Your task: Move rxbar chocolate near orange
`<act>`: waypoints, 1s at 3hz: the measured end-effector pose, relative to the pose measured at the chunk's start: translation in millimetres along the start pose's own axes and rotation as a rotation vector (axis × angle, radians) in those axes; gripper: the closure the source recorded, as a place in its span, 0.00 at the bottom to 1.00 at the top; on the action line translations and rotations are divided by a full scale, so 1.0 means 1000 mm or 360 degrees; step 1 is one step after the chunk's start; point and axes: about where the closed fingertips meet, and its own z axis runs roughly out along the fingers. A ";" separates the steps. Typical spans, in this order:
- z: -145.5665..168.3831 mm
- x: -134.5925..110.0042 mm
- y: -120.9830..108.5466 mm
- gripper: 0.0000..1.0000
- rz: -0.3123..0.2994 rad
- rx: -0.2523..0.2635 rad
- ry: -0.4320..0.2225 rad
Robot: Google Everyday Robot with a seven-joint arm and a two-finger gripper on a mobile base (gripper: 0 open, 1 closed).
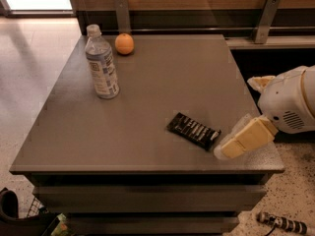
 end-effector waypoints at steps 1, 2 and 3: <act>0.047 -0.006 0.004 0.00 0.0114 0.0031 -0.0337; 0.074 -0.027 -0.016 0.00 0.0227 0.0177 -0.0632; 0.090 -0.036 -0.034 0.00 0.0286 0.0291 -0.0783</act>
Offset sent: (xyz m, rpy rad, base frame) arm 0.0994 0.0399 -0.0350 0.4878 -0.3805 -0.2530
